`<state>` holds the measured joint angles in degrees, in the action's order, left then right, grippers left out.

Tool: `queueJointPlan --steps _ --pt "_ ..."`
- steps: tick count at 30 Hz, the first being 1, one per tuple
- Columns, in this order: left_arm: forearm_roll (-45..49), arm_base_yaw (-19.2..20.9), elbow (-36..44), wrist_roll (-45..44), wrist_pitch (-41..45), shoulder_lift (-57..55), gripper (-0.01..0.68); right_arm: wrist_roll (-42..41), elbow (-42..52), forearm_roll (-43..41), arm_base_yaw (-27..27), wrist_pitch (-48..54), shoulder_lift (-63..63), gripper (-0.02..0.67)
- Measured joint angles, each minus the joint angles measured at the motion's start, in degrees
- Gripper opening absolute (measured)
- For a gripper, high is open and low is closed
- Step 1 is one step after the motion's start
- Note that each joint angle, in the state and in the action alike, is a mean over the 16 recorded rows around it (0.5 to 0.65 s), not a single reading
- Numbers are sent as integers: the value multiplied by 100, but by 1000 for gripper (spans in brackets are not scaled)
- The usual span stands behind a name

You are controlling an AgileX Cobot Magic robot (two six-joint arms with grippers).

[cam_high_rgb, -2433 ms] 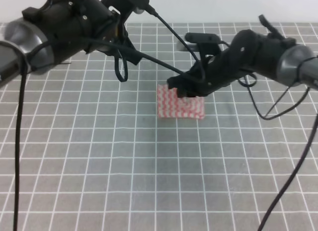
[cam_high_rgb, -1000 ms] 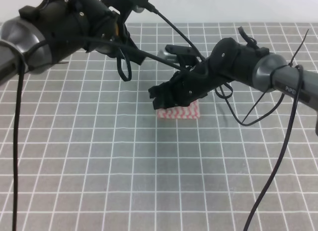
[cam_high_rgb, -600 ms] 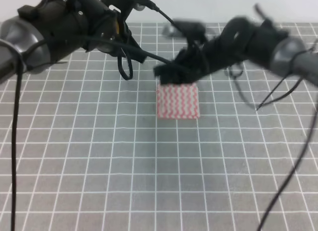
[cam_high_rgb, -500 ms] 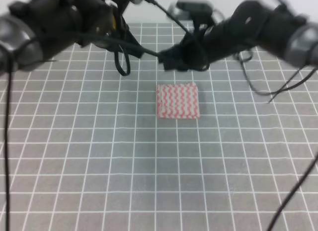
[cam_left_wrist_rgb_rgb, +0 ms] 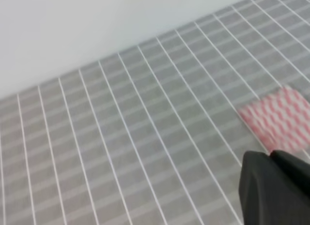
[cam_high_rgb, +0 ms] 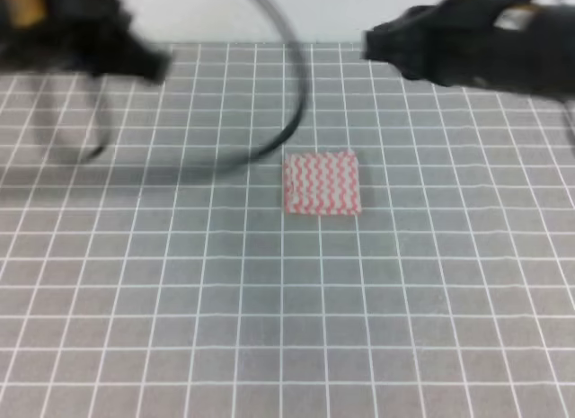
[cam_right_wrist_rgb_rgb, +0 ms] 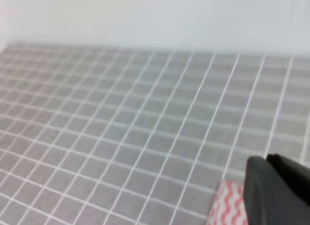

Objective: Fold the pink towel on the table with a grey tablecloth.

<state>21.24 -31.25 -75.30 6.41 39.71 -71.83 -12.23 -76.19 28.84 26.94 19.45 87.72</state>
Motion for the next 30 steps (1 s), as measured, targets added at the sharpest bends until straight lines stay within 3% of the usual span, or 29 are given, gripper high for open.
queueJointPlan --steps 15,22,30 --pt "-541 -3 3386 622 143 4799 3 -271 3126 53 418 -1498 -3279 -16" --pt "-708 -3 4103 895 575 6111 2 -527 3719 55 483 -1490 -4287 -16" --pt "-908 -3 4307 1012 964 6446 2 -924 3866 16 484 -1203 -4931 -17"
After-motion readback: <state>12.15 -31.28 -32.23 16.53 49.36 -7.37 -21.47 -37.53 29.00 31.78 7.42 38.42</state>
